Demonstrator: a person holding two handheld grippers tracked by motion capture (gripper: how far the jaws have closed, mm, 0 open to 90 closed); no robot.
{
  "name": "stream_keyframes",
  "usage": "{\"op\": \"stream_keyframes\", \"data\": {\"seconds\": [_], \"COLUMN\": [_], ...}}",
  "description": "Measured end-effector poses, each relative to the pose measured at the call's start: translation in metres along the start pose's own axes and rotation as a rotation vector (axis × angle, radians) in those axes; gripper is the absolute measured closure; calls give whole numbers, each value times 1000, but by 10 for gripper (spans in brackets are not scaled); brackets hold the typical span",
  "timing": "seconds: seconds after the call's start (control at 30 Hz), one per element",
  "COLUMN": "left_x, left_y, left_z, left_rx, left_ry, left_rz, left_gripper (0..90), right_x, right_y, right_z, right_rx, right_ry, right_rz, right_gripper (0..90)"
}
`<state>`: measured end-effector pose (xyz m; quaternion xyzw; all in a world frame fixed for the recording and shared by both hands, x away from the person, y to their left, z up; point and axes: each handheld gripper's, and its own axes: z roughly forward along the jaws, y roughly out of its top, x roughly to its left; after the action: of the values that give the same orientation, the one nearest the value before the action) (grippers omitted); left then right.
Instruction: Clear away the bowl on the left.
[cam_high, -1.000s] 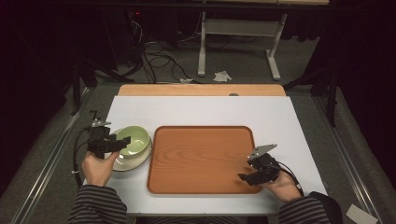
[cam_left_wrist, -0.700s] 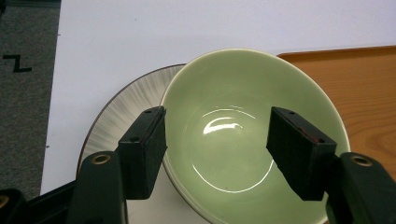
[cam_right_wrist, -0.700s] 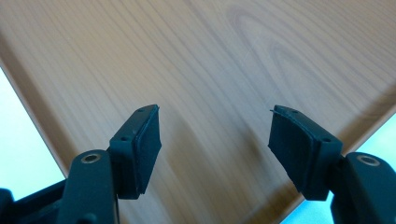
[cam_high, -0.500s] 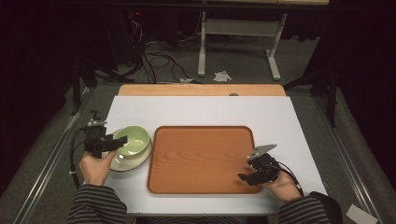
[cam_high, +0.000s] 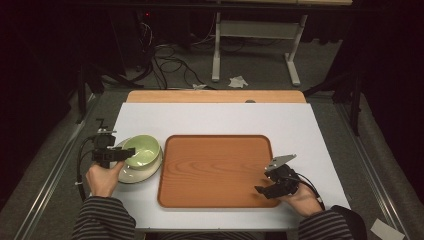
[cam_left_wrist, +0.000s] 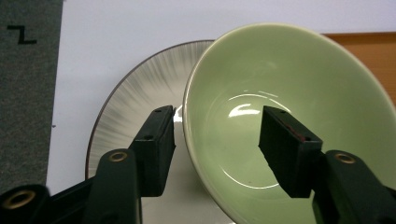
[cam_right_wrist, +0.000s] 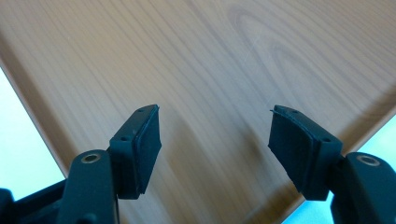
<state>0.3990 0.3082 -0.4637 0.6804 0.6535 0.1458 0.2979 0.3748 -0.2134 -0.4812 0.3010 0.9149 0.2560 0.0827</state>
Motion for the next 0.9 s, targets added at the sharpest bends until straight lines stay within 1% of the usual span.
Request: {"op": "stream_keyframes", "data": {"seconds": [0.03,0.1,0.13,0.23,0.37,0.47,0.5,0.57,0.67,0.73,0.9], "left_x": [1,2,3,3,4,5,6,7,6,6,9], "left_y": [0,-1,-1,-1,-1,-1,-1,-1,-1,-1,-1], "left_z": [3,5,6,8,9,9,10,10,11,11,13], "left_rx": [8,24,35,46,63,61,59,59,62,65,75], "left_ry": [-5,-18,-20,-23,-22,-15,-16,-18,-9,-6,-9], "left_rz": [-8,-18,-17,-28,-28,-38,-49,-55,-54,-55,-66], "left_gripper": [487,500,513,539,582,624,638,650,667,680,723], "right_x": [0,0,0,0,1,0,0,0,1,1,1], "right_y": [0,0,0,0,0,0,0,0,0,0,1], "right_z": [0,0,0,0,0,1,1,1,1,1,1], "right_rx": [-1,-1,-1,-2,-2,-1,0,0,0,-1,2], "right_ry": [0,0,0,0,0,2,1,1,0,0,-1], "right_rz": [0,-2,-5,0,2,-1,-1,0,-7,-3,-1], "right_gripper": [355,355,355,355,355,355,355,355,355,355,355]}}
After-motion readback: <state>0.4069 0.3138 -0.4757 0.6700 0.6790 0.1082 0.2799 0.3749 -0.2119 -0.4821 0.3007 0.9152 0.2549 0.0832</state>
